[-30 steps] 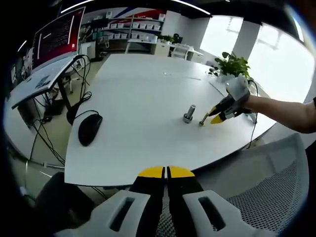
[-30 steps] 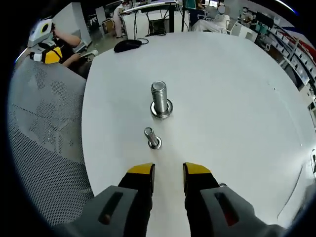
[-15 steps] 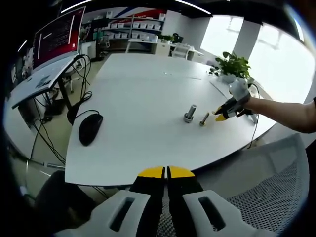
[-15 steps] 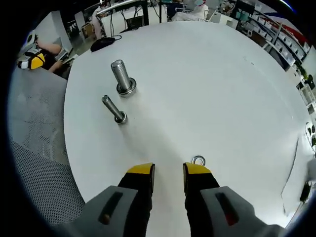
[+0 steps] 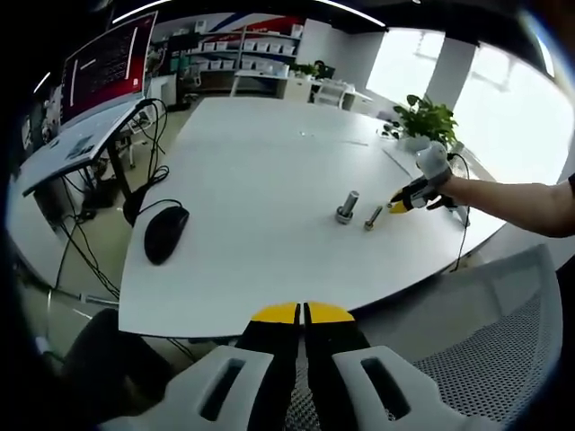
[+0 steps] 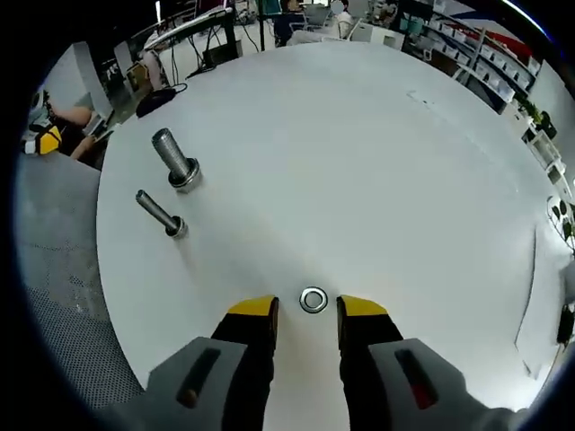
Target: Place the washer onto the threaded stud by aligning its center hole with the stud, sliding it down to the base, and recovering from edge contact or off-axis alignment until the washer reaches the visible bottom stop.
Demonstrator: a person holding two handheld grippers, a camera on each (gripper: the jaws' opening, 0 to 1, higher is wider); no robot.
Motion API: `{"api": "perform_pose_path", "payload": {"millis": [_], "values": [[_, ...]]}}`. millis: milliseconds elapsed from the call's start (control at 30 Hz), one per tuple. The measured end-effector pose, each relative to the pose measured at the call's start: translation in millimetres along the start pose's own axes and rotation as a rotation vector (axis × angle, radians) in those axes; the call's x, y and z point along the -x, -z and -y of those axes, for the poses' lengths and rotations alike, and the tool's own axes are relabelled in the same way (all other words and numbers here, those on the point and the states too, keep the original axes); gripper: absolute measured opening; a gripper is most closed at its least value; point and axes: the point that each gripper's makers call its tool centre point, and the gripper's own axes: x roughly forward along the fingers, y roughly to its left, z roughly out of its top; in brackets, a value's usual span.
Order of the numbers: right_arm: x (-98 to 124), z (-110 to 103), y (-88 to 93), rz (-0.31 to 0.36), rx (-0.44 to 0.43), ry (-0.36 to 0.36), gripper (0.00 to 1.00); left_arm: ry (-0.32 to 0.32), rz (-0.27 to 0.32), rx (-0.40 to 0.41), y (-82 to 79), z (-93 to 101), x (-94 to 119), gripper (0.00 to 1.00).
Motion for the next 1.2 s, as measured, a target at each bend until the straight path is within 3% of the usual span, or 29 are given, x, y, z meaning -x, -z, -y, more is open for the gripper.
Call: {"api": "perform_pose_path", "payload": {"millis": [200,400,700,1200], "values": [[-0.2,-0.9,-0.1,0.006,0.039,-0.006,0.27,-0.003,0.0,0.0,0.1,-0.5,0.2,0.0],[0.5,-1.8,0.8,-0.024,0.029,0.002,0.24,-0.004,0.001,0.0,0.1,-1.0,0.1,0.0],[-0.3,-6.4,2.4,-0.074,0.1,0.008,0.15,-0.006,0.004,0.001,-0.1,-0.9,0.4,0.0],[-0.4,-3.8,2.6,-0.061,0.059,-0.008,0.14,-0.003,0.004,-0.001,-0.2,-0.5,0.4,0.0]]}}
